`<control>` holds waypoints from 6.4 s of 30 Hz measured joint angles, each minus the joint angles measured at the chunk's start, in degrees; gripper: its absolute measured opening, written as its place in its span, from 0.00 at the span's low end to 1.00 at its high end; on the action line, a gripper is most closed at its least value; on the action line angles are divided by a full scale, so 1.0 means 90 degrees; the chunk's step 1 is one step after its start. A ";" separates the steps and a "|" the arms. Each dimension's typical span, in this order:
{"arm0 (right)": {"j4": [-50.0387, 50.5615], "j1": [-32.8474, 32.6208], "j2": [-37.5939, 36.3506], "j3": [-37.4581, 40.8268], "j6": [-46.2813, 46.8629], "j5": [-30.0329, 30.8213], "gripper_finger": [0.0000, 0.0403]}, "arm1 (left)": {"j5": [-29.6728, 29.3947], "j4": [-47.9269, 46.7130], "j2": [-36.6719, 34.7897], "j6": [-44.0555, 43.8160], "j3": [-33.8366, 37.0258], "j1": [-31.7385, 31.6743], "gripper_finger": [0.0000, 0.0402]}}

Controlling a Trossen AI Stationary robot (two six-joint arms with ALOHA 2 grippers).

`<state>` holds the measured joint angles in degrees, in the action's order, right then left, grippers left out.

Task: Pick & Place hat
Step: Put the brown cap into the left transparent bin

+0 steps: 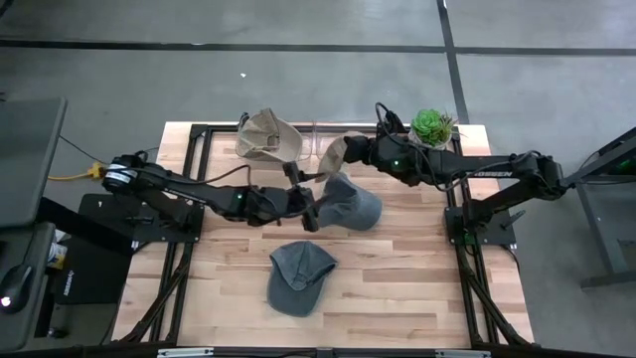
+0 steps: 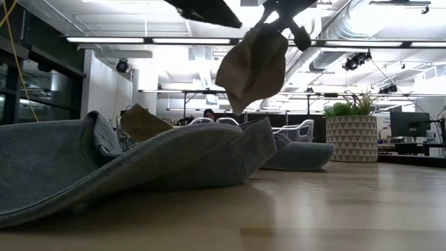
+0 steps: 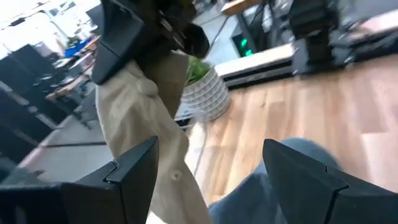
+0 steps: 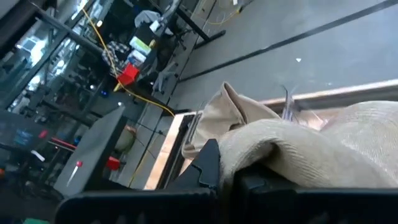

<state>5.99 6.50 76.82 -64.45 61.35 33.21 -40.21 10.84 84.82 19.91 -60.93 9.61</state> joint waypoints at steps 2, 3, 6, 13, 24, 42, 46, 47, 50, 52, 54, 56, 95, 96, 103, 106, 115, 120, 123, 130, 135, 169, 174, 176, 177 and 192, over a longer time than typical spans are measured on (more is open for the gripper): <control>-0.0035 0.0040 0.0000 0.0000 -0.0012 -0.0062 0.00 | -0.0100 -0.0015 0.0227 -0.0001 -0.0196 -0.0024 0.66; -0.0035 0.0042 0.0000 0.0000 -0.0013 -0.0072 0.00 | -0.0199 -0.0090 0.0293 0.0004 -0.0241 -0.0029 0.66; -0.0041 0.0042 0.0000 0.0000 -0.0038 -0.0088 0.00 | -0.0719 -0.0090 0.0518 0.0175 -0.0415 -0.0027 0.66; -0.0081 0.0027 -0.0002 0.0000 -0.0114 -0.0174 0.00 | -0.1512 -0.0026 0.1055 0.0297 -0.0674 -0.0160 0.66; -0.0126 0.0025 -0.0005 0.0000 -0.0254 -0.0290 0.00 | -0.2254 -0.0036 0.1290 -0.0227 -0.0881 -0.0472 0.66; -0.0178 0.0025 -0.0007 0.0000 -0.0403 -0.0409 0.00 | -0.1813 0.0016 0.1284 -0.0604 -0.0883 -0.0589 0.66; -0.0180 0.0030 -0.0007 0.0000 -0.0408 -0.0316 0.00 | -0.1814 0.0016 0.1284 -0.0606 -0.0883 -0.0561 0.66; -0.0202 0.0027 -0.0007 0.0000 -0.0408 -0.0310 0.00 | -0.1816 0.0016 0.1284 -0.0614 -0.0883 -0.0561 0.66; -0.0324 0.0027 -0.0007 0.0000 -0.0424 -0.0339 0.00 | -0.1826 0.0016 0.1284 -0.0742 -0.0883 -0.0568 0.66; -0.0367 0.0027 -0.0010 0.0000 -0.0439 -0.0368 0.00 | -0.1869 0.0017 0.1284 -0.0904 -0.0883 -0.0613 0.66; -0.0372 0.0027 -0.0010 0.0000 -0.0445 -0.0373 0.00 | -0.1945 0.0018 0.1284 -0.1122 -0.0883 -0.0651 0.66; -0.0420 0.0027 -0.0010 0.0000 -0.0489 -0.0411 0.00 | -0.2063 0.0017 0.1284 -0.1353 -0.0882 -0.0666 0.66; -0.0455 0.0025 -0.0010 0.0000 -0.0662 -0.0672 0.00 | -0.2691 -0.0059 0.1276 -0.2074 -0.0876 -0.0675 0.03; -0.0455 0.0022 -0.0010 0.0000 -0.0678 -0.0679 0.00 | -0.2625 -0.0095 0.1276 -0.2075 -0.0876 -0.0675 0.03; -0.0431 0.0022 -0.0010 0.0000 -0.0708 -0.0764 0.00 | -0.2439 -0.0851 0.1276 -0.2151 -0.1231 -0.0677 0.00; -0.0401 0.0024 -0.0010 0.0000 -0.0710 -0.0791 0.01 | -0.2388 -0.1434 0.1274 -0.2473 -0.1556 -0.0692 0.00; -0.0360 0.0024 -0.0010 -0.0002 -0.0710 -0.0904 0.09 | -0.2259 -0.2287 0.1274 -0.3256 -0.1823 -0.0692 0.00; -0.0365 0.0025 -0.0010 -0.0002 -0.0870 -0.1035 0.13 | -0.1992 -0.2840 0.1274 -0.4020 -0.1823 -0.0692 0.00; -0.0363 0.0022 -0.0010 -0.0002 -0.0899 -0.1154 0.16 | -0.1773 -0.3194 0.1274 -0.4590 -0.1823 -0.0692 0.00; -0.0355 0.0046 -0.0010 -0.0002 -0.1226 -0.1413 0.20 | -0.1589 -0.3537 0.1250 -0.5151 -0.1823 -0.0687 0.00; -0.0363 0.0198 -0.0010 -0.0002 -0.1447 -0.1918 0.23 | -0.1575 -0.3601 0.1200 -0.5245 -0.1823 -0.0692 0.00; 0.1764 0.0654 -0.1762 -0.0007 -0.3969 -0.2331 0.44 | -0.1549 -0.4131 0.0426 -0.6125 -0.1809 -0.0694 0.00; 0.2089 0.0654 -0.1797 -0.0007 -0.3811 -0.2388 0.44 | -0.1554 -0.4122 -0.0035 -0.6378 -0.1811 -0.0694 0.00; 0.2226 0.0651 -0.1795 -0.0007 -0.3720 -0.2427 0.44 | -0.1565 -0.4051 -0.0197 -0.6431 -0.1814 -0.0692 0.00; 0.2276 0.0651 -0.1787 -0.0007 -0.3670 -0.2456 0.44 | -0.1601 -0.4005 -0.0270 -0.6462 -0.1825 -0.0692 0.00; 0.2833 0.0181 -0.1780 0.0000 -0.3341 -0.2217 0.44 | -0.0621 -0.4259 -0.1421 -0.8822 -0.1820 -0.1546 0.00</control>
<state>31.48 8.12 60.80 -64.45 31.29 13.26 -45.80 -27.49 72.04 -59.49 -77.31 -4.31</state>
